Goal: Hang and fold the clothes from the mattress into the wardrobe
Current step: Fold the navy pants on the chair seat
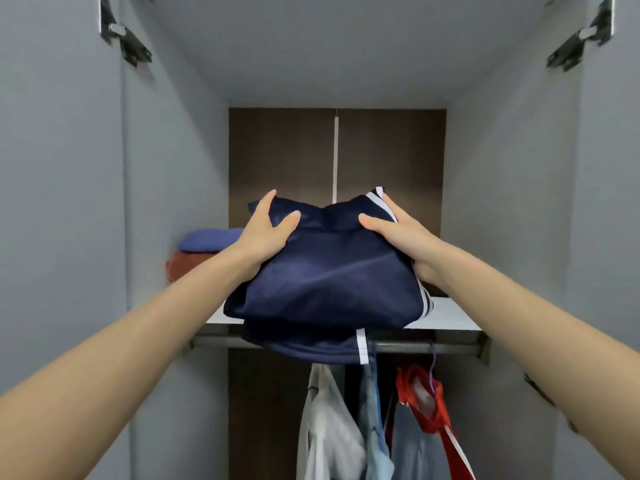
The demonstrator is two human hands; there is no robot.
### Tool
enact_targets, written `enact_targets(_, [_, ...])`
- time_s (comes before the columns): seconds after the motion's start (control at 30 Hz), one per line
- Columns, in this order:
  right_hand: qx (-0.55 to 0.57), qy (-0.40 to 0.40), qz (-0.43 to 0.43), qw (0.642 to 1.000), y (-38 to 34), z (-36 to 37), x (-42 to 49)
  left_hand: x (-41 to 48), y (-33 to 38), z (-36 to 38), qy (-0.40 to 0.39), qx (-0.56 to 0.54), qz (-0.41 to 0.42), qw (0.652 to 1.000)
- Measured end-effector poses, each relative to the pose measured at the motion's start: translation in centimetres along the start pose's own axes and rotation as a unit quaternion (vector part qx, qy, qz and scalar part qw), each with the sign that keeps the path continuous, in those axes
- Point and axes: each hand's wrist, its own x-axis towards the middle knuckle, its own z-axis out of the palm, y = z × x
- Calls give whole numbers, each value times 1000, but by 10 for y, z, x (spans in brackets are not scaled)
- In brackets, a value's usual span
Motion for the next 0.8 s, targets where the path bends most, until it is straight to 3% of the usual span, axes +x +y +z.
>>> enact_targets(0.43, [-21, 87, -8, 996, 42, 10, 198, 203, -89, 25, 19, -24, 19, 999])
enact_targets(0.53, [-31, 105, 12, 994, 61, 12, 231, 234, -114, 34, 18, 62, 31, 997])
enact_targets(0.6, [-132, 127, 31, 983, 86, 15, 246, 243, -132, 45, -48, 259, 15, 965])
enact_targets(0.67, [-345, 128, 72, 927, 109, 24, 253, 243, -143, 58, -143, 446, -40, 882])
enact_targets(0.73, [-492, 107, 61, 862, 120, 36, 255, 243, -152, 69, -212, 482, -42, 849])
enact_targets(0.8, [-492, 45, 53, 868, 125, 45, 259, 245, -162, 79, -261, 435, -3, 862])
